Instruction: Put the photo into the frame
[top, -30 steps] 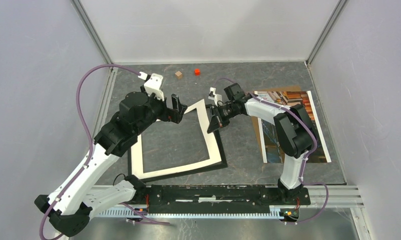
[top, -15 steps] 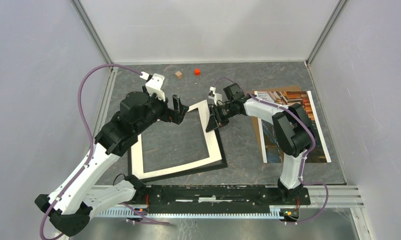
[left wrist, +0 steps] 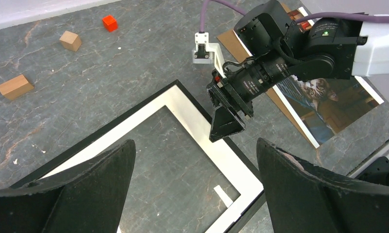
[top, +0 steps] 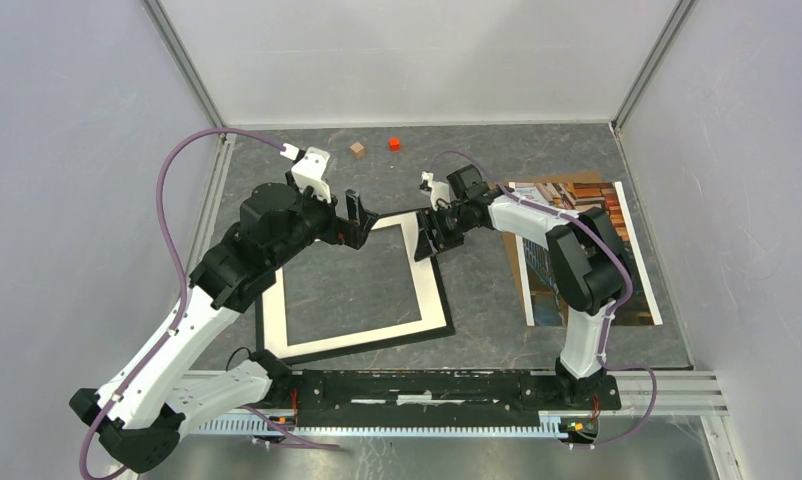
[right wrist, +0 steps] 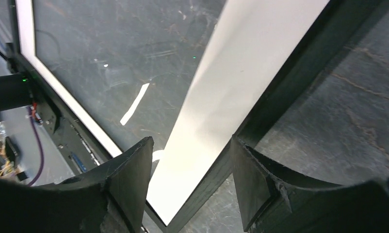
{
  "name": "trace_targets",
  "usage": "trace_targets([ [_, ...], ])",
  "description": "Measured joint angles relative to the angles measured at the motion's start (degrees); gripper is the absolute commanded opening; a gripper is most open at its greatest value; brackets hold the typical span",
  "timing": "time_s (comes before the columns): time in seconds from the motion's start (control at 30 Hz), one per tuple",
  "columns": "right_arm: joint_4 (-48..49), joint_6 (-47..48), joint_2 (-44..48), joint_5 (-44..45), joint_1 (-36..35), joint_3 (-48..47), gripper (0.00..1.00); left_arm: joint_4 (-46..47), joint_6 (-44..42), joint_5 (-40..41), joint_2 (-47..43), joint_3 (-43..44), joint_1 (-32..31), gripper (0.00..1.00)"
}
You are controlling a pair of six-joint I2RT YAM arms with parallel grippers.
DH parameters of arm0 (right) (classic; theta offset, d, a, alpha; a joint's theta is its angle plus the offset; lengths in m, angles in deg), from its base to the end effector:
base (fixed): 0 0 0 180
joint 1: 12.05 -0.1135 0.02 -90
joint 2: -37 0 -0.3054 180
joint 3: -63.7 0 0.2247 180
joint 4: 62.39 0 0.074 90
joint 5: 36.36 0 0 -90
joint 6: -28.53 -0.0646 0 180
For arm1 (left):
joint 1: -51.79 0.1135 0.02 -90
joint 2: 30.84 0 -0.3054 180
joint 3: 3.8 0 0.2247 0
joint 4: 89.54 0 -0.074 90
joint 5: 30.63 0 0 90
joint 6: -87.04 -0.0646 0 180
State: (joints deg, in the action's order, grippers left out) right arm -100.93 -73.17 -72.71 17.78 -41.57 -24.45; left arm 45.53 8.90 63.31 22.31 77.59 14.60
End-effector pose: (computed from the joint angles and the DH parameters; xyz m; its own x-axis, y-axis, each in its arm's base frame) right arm 0.3250 0.2275 0.2089 -0.8712 -0.3044 -0.3851 -0.4869 0.6363 0.5984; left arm 0.1361 -0.0977 0.4244 -0.3371 -0.0016 -0.9415 0.4918 0.8524 -0.1776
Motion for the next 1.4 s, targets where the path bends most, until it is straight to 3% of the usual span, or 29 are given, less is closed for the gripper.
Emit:
trace_targets([
  [0.43, 2.7, 0.0, 4.2, 5.1, 0.0, 3.0, 0.58, 0.0, 0.0, 0.0, 0.1, 0.0, 0.0, 1.0],
  [0.63, 21.3, -9.2, 7.2, 8.4, -0.5, 11.6, 0.47, 0.1, 0.0, 0.3, 0.1, -0.2, 0.0, 1.0],
  [0.77, 31.5, -15.2, 4.9, 10.1, -0.5, 11.8, 0.39, 0.3, 0.0, 0.4, 0.1, -0.7, 0.0, 1.0],
  [1.03, 42.4, -19.9, -3.5, 13.7, -1.0, 9.7, 0.39, 0.5, 0.0, 0.3, -0.7, -0.7, 0.0, 1.0],
  [1.4, 44.7, -19.5, -6.9, 15.6, -1.5, 9.7, 0.42, 0.9, 0.0, -0.1, -1.5, -0.7, 0.0, 1.0],
])
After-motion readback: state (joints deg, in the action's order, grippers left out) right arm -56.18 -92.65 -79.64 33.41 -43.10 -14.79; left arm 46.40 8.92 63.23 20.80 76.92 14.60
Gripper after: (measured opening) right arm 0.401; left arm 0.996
